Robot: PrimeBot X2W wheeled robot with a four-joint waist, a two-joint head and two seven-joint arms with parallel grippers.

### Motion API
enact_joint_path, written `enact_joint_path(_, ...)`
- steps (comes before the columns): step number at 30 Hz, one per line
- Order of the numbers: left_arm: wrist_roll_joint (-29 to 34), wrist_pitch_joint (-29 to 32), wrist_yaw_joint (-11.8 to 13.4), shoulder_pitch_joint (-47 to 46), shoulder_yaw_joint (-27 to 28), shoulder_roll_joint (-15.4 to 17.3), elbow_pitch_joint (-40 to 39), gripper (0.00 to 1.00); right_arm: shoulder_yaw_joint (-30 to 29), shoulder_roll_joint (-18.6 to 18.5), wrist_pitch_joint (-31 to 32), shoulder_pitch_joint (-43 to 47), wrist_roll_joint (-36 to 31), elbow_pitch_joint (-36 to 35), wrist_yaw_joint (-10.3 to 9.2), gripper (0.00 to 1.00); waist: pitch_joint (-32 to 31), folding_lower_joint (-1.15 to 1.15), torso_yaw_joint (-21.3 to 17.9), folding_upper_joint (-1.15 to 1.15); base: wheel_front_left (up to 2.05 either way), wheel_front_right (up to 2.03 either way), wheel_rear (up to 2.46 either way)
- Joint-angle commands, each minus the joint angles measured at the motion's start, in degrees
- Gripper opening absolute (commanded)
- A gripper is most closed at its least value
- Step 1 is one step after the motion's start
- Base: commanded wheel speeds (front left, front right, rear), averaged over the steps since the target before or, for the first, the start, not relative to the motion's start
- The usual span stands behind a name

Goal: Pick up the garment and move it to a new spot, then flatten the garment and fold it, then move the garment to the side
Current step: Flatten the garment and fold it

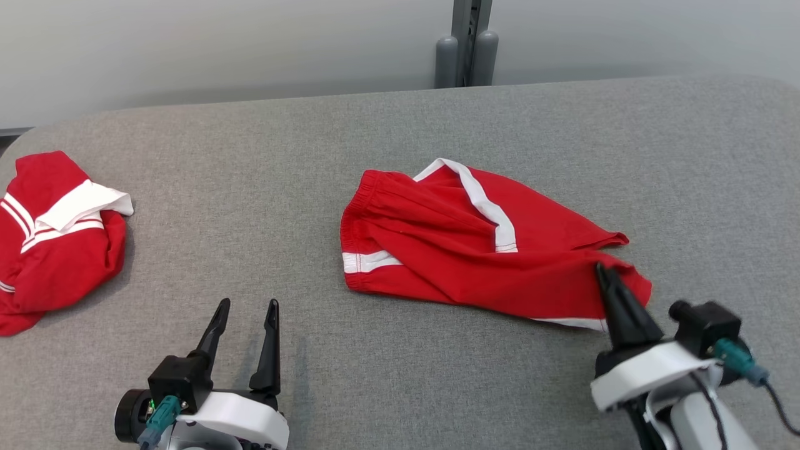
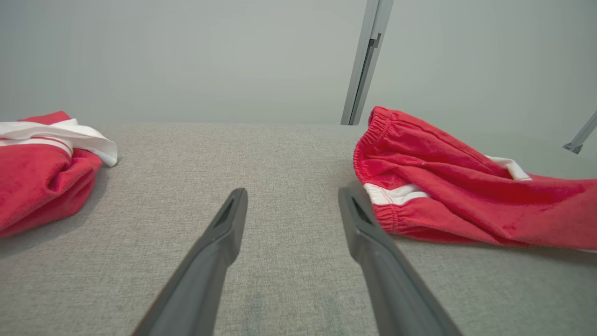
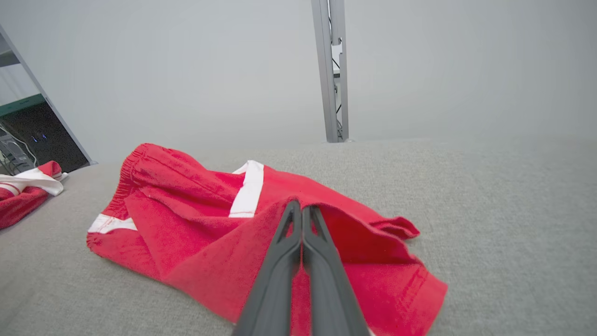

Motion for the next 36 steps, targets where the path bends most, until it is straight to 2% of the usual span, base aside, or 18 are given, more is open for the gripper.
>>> enact_joint_path(1, 0.06, -0.02, -0.09, 0.31, -0.12, 0.2, -0.06, 1.0, -0.41, -1.05, 0.02, -1.33, 0.93, -1.43, 0.01, 0.0, -0.35, 0.0, -0.11, 0.0, 0.0, 0.0, 0.0)
enact_joint_path(4, -0.15, -0.02, -0.05, 0.75, -0.57, 0.2, -0.06, 1.0, -0.52, -2.57, 0.02, -3.71, 1.35, -2.01, 0.01, 0.0, -0.54, 0.0, 0.03, 0.0, 0.0, 0.0, 0.0)
enact_joint_path(8, -0.43, -0.02, -0.24, -0.13, -1.47, 0.22, 0.07, 1.0, -1.16, -5.27, 0.02, -8.52, 1.14, 1.12, 0.01, 0.0, 0.48, 0.0, 1.27, 0.0, 0.0, 0.0, 0.0)
enact_joint_path(17, -0.78, -0.02, -0.02, -2.67, -3.03, 0.19, -0.11, 1.0, -6.18, -9.06, 0.03, -18.57, -0.78, 11.85, 0.01, 0.0, 4.85, 0.0, 5.33, 0.0, 0.0, 0.0, 0.0)
enact_joint_path(18, -0.95, -0.02, -0.04, -3.24, -3.52, 0.2, -0.18, 1.0, -7.25, -9.57, 0.02, -20.53, -1.82, 15.72, 0.01, 0.0, 5.96, 0.0, 6.3, 0.0, 0.0, 0.0, 0.0)
enact_joint_path(19, -1.04, -0.02, 0.04, -3.46, -3.69, 0.21, -0.2, 1.0, -7.72, -9.75, 0.02, -21.51, -2.28, 17.96, 0.01, 0.2, 6.49, 0.0, 6.67, 0.0, 0.0, 0.0, 0.0)
enact_joint_path(20, -1.08, -0.02, 0.09, -3.69, -3.8, 0.19, -0.28, 1.0, -8.15, -9.75, 0.01, -22.44, -2.65, 19.97, 0.0, 0.63, 6.8, 0.0, 6.9, 0.0, 0.0, 0.0, 0.0)
enact_joint_path(21, -1.08, -0.02, 0.09, -3.69, -3.8, 0.19, -0.28, 1.0, -8.15, -9.75, 0.01, -22.44, -2.65, 19.97, 0.0, 0.63, 6.8, 0.0, 6.9, 0.0, 0.0, 0.0, 0.0)
enact_joint_path(22, -1.1, -0.02, 0.19, -3.85, -3.91, 0.18, -0.31, 1.0, -8.61, -9.93, 0.02, -23.34, -3.45, 21.5, 0.01, 1.0, 6.98, 0.0, 7.05, 0.0, 0.0, 0.0, 0.0)
enact_joint_path(27, -1.42, -0.02, 1.05, -4.74, -3.77, 0.18, -0.36, 1.0, -13.69, -9.22, 0.02, -23.79, -6.62, 22.69, 0.0, 1.0, 6.65, 0.0, 6.5, 0.0, 0.0, 0.0, 0.0)
enact_joint_path(32, -0.83, -0.02, 1.62, -4.11, -2.38, 0.2, -0.49, 1.0, -15.79, -7.04, 0.03, -18.71, -8.62, 16.1, 0.0, 1.0, 4.58, 0.0, 4.57, 0.0, 0.0, 0.0, 0.0)
enact_joint_path(36, -0.01, -0.02, 1.97, -2.98, -0.93, 0.22, -0.56, 1.0, -14.64, -4.98, 0.02, -12.38, -9.26, 10.0, 0.01, 1.0, 2.57, 0.0, 2.91, 0.0, 0.0, 0.0, 0.0)
